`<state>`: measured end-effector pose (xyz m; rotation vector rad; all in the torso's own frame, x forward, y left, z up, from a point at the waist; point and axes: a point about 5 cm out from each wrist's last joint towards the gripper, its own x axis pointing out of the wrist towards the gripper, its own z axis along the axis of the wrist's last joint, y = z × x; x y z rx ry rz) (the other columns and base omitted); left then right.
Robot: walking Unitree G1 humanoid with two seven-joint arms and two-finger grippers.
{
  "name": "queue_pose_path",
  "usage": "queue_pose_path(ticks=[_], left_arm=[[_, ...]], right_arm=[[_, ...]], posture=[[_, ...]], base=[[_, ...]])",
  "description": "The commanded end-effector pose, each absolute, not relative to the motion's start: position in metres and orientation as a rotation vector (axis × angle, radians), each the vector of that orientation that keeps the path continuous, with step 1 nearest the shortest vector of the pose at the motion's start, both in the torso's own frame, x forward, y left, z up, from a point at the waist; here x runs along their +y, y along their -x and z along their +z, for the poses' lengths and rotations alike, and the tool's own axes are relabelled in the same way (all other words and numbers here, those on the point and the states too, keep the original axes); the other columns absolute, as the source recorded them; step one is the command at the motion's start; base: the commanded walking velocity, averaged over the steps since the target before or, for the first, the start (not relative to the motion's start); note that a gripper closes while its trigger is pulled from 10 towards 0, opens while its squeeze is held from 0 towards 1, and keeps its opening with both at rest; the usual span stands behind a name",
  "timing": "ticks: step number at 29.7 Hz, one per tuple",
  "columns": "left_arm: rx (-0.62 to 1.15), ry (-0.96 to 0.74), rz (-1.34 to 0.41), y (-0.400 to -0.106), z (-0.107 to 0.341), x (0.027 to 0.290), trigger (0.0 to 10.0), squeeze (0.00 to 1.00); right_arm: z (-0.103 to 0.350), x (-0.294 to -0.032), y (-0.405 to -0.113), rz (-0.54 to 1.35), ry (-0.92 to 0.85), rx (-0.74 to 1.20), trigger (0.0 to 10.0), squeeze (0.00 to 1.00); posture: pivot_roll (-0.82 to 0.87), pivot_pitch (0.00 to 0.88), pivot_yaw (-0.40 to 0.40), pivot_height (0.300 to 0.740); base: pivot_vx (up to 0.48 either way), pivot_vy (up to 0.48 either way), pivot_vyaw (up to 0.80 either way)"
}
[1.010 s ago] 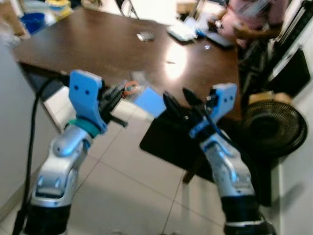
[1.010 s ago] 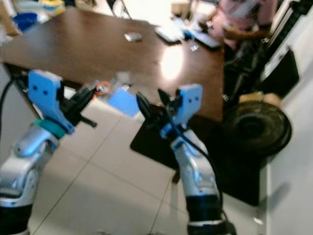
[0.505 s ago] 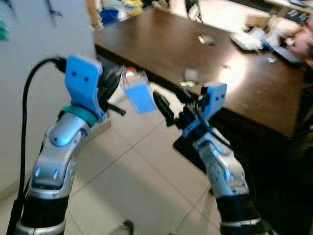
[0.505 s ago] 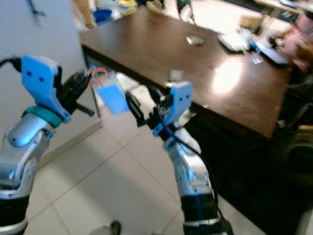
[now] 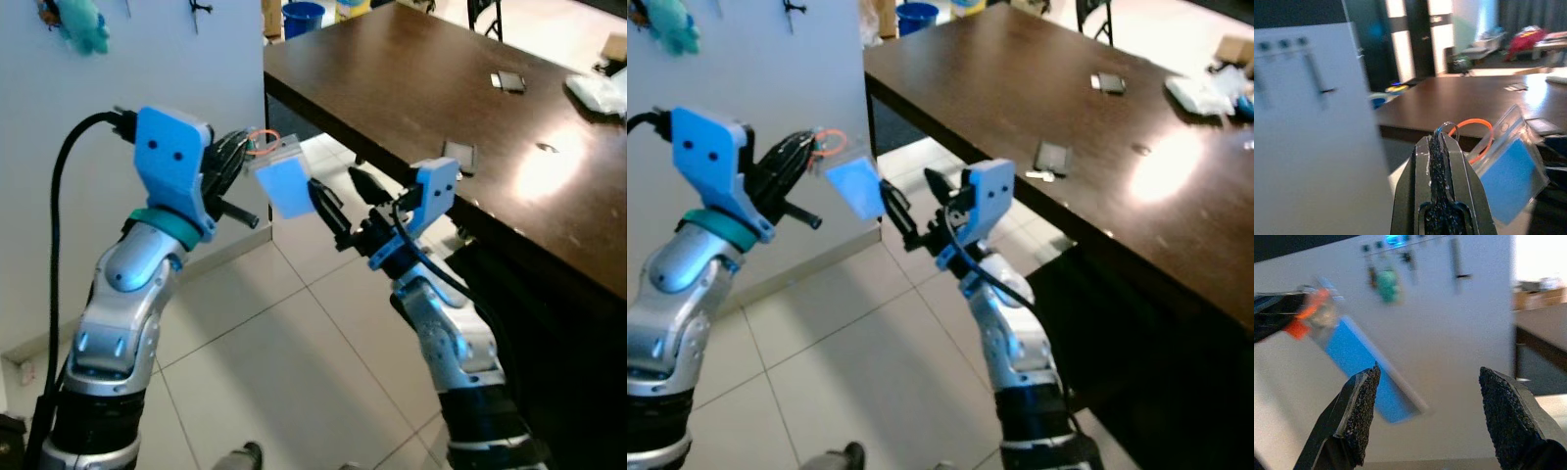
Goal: Hang keys on a hook
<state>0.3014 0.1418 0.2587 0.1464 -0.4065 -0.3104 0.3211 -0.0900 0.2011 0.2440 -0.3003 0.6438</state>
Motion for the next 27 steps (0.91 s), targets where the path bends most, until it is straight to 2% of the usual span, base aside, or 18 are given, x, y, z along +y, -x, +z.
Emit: queue_pose_path(ticks=[1, 11, 27], left_arm=[[-0.405, -0.148, -0.314, -0.301, 0.258, 0.139, 10.0, 0.0], [-0.431, -0.142, -0.313, -0.302, 0.265, 0.138, 10.0, 0.0], [-0.511, -0.119, -0.357, -0.301, 0.288, 0.125, 10.0, 0.0]], right_arm=[[0.2, -0.091, -0.32, 0.642, -0.234, -0.296, 10.0, 0.0], [0.199, -0.091, -0.319, 0.644, -0.236, -0.296, 10.0, 0.0], [0.185, -0.095, -0.319, 0.611, -0.262, -0.252, 10.0, 0.0]], posture=[[0.05, 0.0, 0.033, 0.74], [0.06, 0.0, 0.034, 0.74], [0.06, 0.0, 0.035, 0.74]], base=[[0.24, 0.0, 0.78], [0.342, 0.0, 0.78], [0.382, 0.0, 0.0]])
